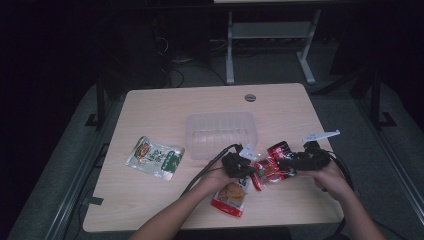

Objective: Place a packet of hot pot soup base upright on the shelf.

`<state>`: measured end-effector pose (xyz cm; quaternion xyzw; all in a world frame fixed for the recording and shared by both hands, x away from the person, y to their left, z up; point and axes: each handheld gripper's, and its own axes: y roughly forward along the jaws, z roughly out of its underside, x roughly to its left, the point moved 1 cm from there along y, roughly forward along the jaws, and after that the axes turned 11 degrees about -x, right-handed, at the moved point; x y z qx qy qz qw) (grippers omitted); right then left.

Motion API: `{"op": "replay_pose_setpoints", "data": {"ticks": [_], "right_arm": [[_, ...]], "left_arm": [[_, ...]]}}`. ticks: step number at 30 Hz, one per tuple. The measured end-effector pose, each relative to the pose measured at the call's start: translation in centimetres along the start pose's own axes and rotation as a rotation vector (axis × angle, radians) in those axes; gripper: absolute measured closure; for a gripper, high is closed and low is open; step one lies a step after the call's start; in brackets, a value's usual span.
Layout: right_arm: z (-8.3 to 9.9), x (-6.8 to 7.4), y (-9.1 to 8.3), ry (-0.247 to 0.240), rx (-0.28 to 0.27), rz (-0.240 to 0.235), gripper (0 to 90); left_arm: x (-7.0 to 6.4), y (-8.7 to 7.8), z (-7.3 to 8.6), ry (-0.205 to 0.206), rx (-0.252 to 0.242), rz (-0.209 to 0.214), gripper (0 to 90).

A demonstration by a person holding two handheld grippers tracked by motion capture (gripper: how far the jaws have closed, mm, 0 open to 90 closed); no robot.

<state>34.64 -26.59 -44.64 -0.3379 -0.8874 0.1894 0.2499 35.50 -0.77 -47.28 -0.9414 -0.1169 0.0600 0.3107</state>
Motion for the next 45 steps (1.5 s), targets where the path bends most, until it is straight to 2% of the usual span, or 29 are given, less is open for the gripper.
{"op": "replay_pose_setpoints", "data": {"ticks": [3,6,10,13,15,18,23,25,28,32,35,38,39,41,45], "right_arm": [[-0.3,0.5,-0.1,-0.032,-0.003,-0.017,68.4],[-0.3,0.9,0.3,-0.049,0.018,-0.034,74.5],[-0.6,1.3,0.3,-0.078,0.019,-0.040,80.6],[-0.7,1.4,0.3,-0.077,0.022,-0.043,83.0],[-0.7,1.4,0.2,-0.094,0.017,-0.052,89.0],[-0.7,1.6,0.3,-0.106,0.023,-0.046,89.8],[-0.8,1.6,0.2,-0.118,0.024,-0.064,89.9],[-0.8,1.6,0.1,-0.119,0.019,-0.081,90.0],[-1.0,1.6,-0.2,-0.129,-0.006,-0.106,90.0],[-1.5,1.9,-0.9,-0.132,-0.058,-0.146,90.0],[-1.6,2.2,-1.2,-0.141,-0.065,-0.156,90.0],[-2.0,3.2,-1.4,-0.159,-0.072,-0.183,90.0],[-2.1,3.5,-1.4,-0.167,-0.076,-0.190,90.0],[-2.3,4.0,-1.4,-0.178,-0.076,-0.205,90.0],[-2.8,5.0,-1.4,-0.206,-0.090,-0.225,90.0]], "left_arm": [[0.0,0.0,0.0,0.005,0.000,0.000,90.0],[0.0,0.0,0.0,0.006,-0.001,-0.002,90.0],[0.0,0.0,0.0,-0.001,-0.004,-0.001,90.0],[0.0,0.0,0.0,-0.001,-0.004,-0.001,90.0],[0.0,0.0,0.0,-0.003,-0.004,0.000,90.0],[0.0,0.0,0.0,-0.003,-0.004,0.000,90.0],[0.0,0.0,0.0,-0.007,-0.004,-0.002,90.0],[-0.1,0.0,0.0,-0.022,0.000,-0.009,90.0],[0.0,-0.4,-0.2,-0.045,0.018,0.012,90.0],[0.0,-1.4,-0.1,-0.058,0.008,0.020,90.0],[-0.1,-2.1,0.1,-0.060,0.005,0.024,90.0],[-0.2,-3.6,0.8,-0.069,0.000,0.022,89.8],[-0.2,-3.6,0.8,-0.069,0.000,0.022,86.7],[-0.3,-5.1,1.3,-0.089,-0.008,0.008,82.0],[-0.5,-7.3,1.8,-0.122,-0.027,0.010,72.8]]}}
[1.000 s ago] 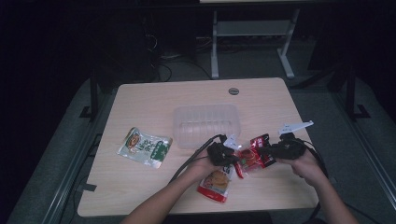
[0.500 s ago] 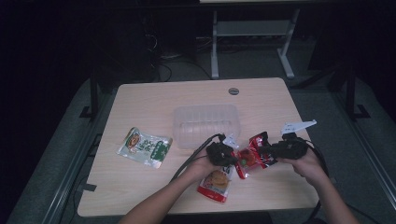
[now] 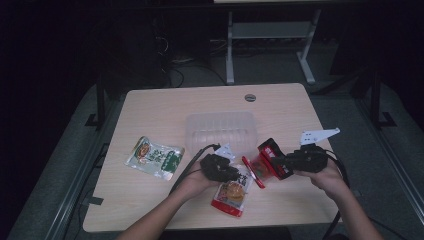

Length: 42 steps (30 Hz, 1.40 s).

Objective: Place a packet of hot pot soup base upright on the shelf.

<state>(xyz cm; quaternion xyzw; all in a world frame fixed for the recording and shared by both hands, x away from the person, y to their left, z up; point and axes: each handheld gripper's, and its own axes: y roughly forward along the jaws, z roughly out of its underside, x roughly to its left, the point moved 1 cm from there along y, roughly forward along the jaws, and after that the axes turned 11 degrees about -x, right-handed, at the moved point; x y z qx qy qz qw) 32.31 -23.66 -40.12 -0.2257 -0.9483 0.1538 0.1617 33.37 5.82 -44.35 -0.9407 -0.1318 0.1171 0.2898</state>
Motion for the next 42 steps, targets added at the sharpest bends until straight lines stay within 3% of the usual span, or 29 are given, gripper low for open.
{"op": "replay_pose_setpoints", "data": {"ticks": [2,8,14,20,30,42], "right_arm": [[-0.3,0.3,0.0,-0.009,-0.007,-0.007,90.0],[-1.1,0.9,-0.2,-0.027,-0.039,-0.028,90.0],[-2.0,1.4,0.4,-0.042,-0.042,-0.040,90.0],[-3.0,1.9,1.2,-0.054,-0.056,-0.061,90.0],[-5.8,2.2,3.5,-0.093,-0.089,-0.088,90.0],[-9.3,1.8,7.6,-0.124,-0.104,-0.096,90.0]], "left_arm": [[-0.1,-0.5,0.2,-0.002,-0.006,-0.001,68.3],[-0.4,-4.5,2.0,-0.018,-0.030,-0.014,54.3],[-0.5,-8.5,4.1,-0.038,-0.071,-0.063,41.7],[-0.3,-11.4,5.8,-0.070,-0.094,-0.112,36.4],[-0.4,-13.3,7.8,-0.068,-0.085,-0.158,26.7],[-0.1,-13.0,8.3,-0.043,-0.058,-0.161,25.4]]}}
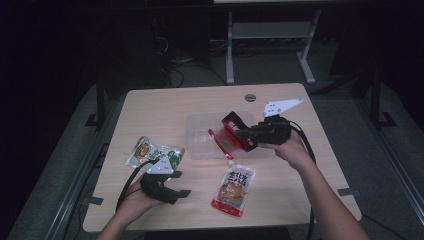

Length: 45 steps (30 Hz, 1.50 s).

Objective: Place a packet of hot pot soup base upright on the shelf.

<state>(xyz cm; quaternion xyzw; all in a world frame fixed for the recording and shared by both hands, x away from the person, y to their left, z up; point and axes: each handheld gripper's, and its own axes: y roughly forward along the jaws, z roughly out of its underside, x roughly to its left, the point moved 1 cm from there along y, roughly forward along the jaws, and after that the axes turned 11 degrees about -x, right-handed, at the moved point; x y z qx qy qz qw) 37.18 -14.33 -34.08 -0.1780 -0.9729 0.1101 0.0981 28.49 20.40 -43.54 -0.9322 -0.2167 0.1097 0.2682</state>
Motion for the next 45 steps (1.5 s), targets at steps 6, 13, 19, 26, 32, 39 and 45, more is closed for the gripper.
{"op": "replay_pose_setpoints", "data": {"ticks": [6,13,19,26,32,39,45], "right_arm": [[-1.1,-0.4,1.8,-0.012,-0.005,0.003,90.0],[-1.7,-1.1,3.5,-0.008,-0.020,0.012,90.0],[-1.9,-1.4,4.9,0.006,-0.027,0.021,90.0],[-1.9,-1.6,6.6,0.013,-0.035,0.017,90.0],[-2.2,-1.4,7.8,0.015,-0.043,0.014,90.0],[-1.8,-1.3,9.3,0.025,-0.032,0.019,90.0],[-1.2,-0.9,9.8,-0.003,0.009,0.035,89.9]], "left_arm": [[0.2,0.0,0.1,-0.006,0.003,-0.003,25.4],[0.3,-0.1,0.2,-0.018,0.000,-0.004,25.4],[0.3,-0.2,0.2,-0.021,0.003,-0.004,25.3],[0.3,-0.1,0.3,-0.023,0.002,-0.001,25.4],[0.3,-0.1,0.3,-0.020,0.006,0.003,25.3],[0.3,0.0,0.4,-0.012,0.022,0.009,25.0],[0.3,0.1,0.4,-0.009,0.028,0.011,25.0]]}}
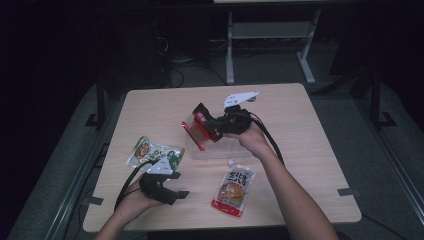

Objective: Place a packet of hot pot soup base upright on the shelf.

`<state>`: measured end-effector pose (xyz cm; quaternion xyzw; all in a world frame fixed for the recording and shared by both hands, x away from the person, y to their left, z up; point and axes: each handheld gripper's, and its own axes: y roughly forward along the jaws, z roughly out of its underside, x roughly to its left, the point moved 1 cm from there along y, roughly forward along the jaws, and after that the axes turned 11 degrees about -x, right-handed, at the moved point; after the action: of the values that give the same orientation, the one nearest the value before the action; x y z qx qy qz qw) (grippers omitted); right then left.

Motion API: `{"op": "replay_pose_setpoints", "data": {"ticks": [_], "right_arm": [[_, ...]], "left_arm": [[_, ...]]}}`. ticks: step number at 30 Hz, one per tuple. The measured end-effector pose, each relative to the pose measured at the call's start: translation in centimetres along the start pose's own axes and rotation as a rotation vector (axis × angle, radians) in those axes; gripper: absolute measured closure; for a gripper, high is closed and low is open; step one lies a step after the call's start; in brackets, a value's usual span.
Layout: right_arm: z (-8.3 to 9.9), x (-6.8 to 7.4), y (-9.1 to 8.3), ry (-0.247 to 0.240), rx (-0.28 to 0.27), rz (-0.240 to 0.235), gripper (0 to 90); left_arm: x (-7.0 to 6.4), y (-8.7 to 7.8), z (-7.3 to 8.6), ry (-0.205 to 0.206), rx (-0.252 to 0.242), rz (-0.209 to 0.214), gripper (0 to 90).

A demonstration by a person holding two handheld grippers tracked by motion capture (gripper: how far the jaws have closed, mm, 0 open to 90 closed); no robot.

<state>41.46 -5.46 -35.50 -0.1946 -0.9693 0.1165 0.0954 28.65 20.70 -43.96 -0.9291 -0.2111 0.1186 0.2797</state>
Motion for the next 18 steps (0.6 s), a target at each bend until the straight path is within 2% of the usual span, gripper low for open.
{"op": "replay_pose_setpoints", "data": {"ticks": [6,13,16,18], "right_arm": [[0.2,0.2,0.2,-0.019,0.029,0.027,89.8],[0.3,0.4,0.5,-0.032,0.052,0.034,89.8],[0.7,0.4,0.9,-0.046,0.094,0.061,89.7],[0.9,0.4,1.3,-0.051,0.104,0.062,89.7]], "left_arm": [[-0.1,0.2,0.0,0.001,0.006,0.006,24.7],[-0.1,0.4,0.0,0.002,0.017,0.010,24.3],[-0.2,0.5,0.0,0.005,0.023,0.015,24.1],[-0.2,0.4,0.0,0.005,0.025,0.015,24.0]]}}
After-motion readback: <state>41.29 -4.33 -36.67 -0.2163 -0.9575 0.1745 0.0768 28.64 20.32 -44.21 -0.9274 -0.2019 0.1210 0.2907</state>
